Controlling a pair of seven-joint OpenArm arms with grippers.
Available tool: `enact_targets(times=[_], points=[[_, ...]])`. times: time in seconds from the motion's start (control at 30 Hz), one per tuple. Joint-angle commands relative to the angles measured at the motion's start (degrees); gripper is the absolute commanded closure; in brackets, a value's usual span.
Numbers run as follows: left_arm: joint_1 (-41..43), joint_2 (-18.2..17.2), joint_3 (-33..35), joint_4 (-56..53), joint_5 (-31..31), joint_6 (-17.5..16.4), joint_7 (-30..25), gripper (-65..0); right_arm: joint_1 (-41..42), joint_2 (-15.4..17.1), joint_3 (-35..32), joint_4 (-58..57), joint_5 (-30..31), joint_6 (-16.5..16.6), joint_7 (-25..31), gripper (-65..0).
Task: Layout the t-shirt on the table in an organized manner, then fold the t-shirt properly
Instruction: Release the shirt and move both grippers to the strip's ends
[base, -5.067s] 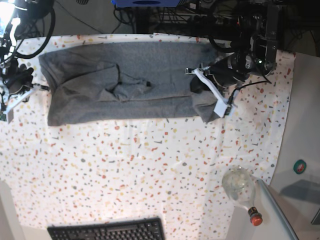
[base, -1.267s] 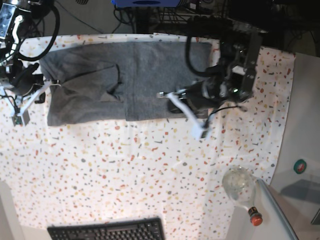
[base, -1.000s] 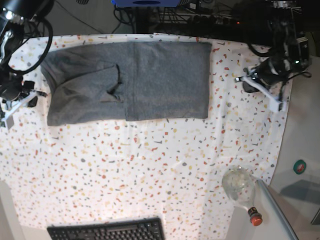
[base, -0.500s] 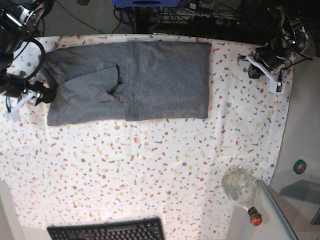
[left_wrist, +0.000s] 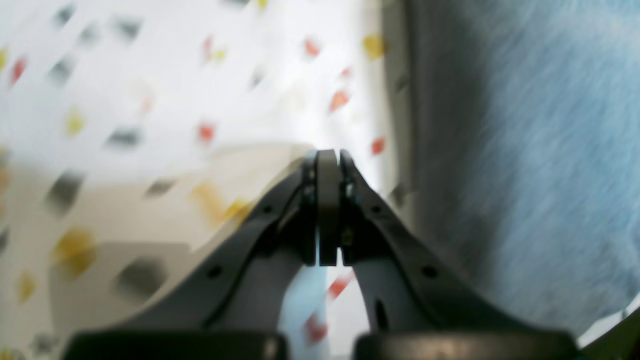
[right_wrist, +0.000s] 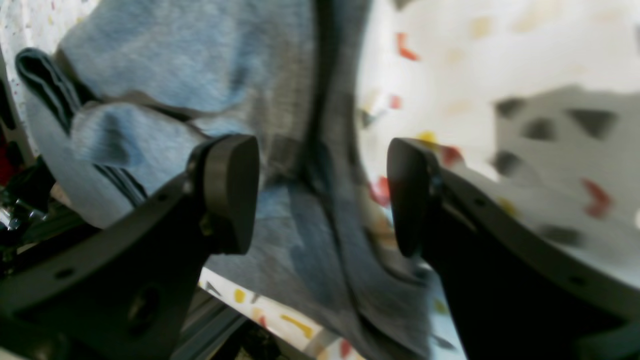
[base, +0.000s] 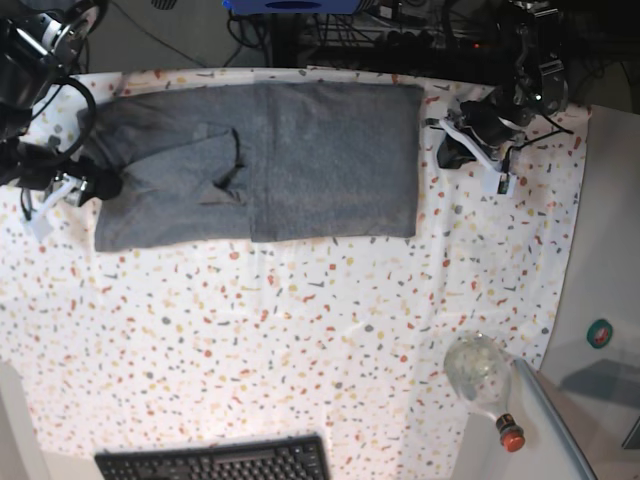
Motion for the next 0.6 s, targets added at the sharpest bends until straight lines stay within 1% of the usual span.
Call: enact_targets(times=[0.0, 0.1, 0.13, 0.27, 0.43, 0.47, 0.5, 0.53, 0.57], points=[[-0.56, 0.54, 1.10, -0.01, 0.48, -0.24, 0.97, 0.0, -0.22, -0.01, -0.57, 0.13, -1.45, 0.08, -1.59, -38.1], [-1.27, 0.98, 3.39, -1.24, 0.56, -0.24, 0.97, 0.0, -0.30, -0.28, -4.96, 1.36, -1.27, 0.08, -1.59, -37.8], [-1.62, 1.06, 4.00, -1.24, 0.56, -0.24, 0.97, 0.0, -0.39, -0.80, -5.84, 2.07, -1.27, 0.08, -1.59, -37.8], [-2.50, 1.15, 6.29, -1.32, 0.56, -0.24, 0.97, 0.0, -1.18, -1.42, -5.93, 3.04, -1.27, 0.08, -1.24, -37.7], [-4.17, 2.03, 6.46, -1.32, 0.56, -0.24, 1.15, 0.0, -1.36, -1.42, -6.19, 3.04, -1.53, 0.08, -1.15, -37.2], [-4.25, 2.21, 6.46, -1.32, 0.56, -0.24, 1.15, 0.0, -1.27, -1.42, -6.28, 3.04, -1.62, 0.08, -1.15, -35.9], [-4.61, 2.21, 6.46, -1.32, 0.56, -0.24, 1.15, 0.0, -1.18, -1.42, -6.28, 3.04, -1.71, 0.08, -1.07, -33.0], [-5.05, 2.29, 6.46, -1.32, 0.56, -0.24, 1.15, 0.0, -1.10, -1.33, -6.37, 2.95, -1.71, 0.08, -0.71, -29.0], [-5.31, 2.38, 6.55, -1.41, 0.56, -0.24, 1.15, 0.0, -1.10, -1.33, -6.55, 2.95, -1.71, 0.08, -0.28, -23.3]])
